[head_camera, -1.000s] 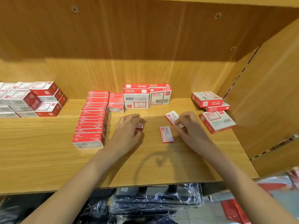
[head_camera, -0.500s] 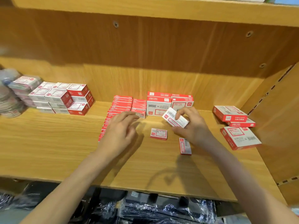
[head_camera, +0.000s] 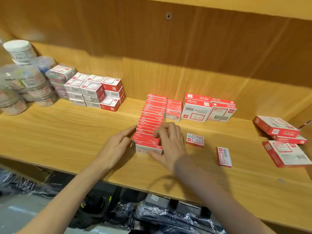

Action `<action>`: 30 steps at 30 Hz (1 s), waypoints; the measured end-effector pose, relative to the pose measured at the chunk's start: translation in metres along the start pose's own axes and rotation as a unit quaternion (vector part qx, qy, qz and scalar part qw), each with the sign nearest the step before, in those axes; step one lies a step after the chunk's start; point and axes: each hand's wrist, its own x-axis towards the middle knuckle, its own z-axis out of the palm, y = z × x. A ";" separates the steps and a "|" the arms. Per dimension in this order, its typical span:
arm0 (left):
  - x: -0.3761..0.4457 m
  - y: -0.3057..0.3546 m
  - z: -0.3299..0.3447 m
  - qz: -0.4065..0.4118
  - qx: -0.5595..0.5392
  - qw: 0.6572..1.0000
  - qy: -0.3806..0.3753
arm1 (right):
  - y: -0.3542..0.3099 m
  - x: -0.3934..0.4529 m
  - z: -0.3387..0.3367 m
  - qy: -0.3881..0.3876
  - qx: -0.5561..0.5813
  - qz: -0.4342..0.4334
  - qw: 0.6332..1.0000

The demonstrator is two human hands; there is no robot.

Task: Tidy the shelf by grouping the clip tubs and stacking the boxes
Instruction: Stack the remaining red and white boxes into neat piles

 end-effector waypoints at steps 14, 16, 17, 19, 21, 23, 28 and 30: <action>0.048 0.016 0.001 -0.101 -0.282 0.953 -0.052 | 0.000 0.032 -0.003 -0.084 0.298 0.210 0.927; 0.054 0.023 0.003 -0.109 -0.286 0.950 -0.069 | -0.002 0.037 0.003 -0.102 0.305 0.232 0.918; 0.058 0.023 0.006 -0.106 -0.285 0.949 -0.078 | -0.004 0.038 0.004 -0.110 0.308 0.239 0.914; 0.060 0.027 0.010 -0.096 -0.274 0.953 -0.087 | -0.005 0.038 0.007 -0.115 0.320 0.247 0.907; 0.062 0.023 0.012 -0.092 -0.269 0.955 -0.082 | -0.006 0.038 0.009 -0.109 0.329 0.246 0.905; 0.064 0.020 0.013 -0.080 -0.268 0.957 -0.076 | -0.007 0.039 0.009 -0.103 0.334 0.249 0.903; 0.061 0.024 0.013 -0.061 -0.257 0.962 -0.072 | 0.001 0.042 0.010 -0.080 0.361 0.270 0.889; 0.061 0.027 0.013 -0.062 -0.254 0.964 -0.055 | 0.005 0.044 0.007 -0.075 0.366 0.275 0.886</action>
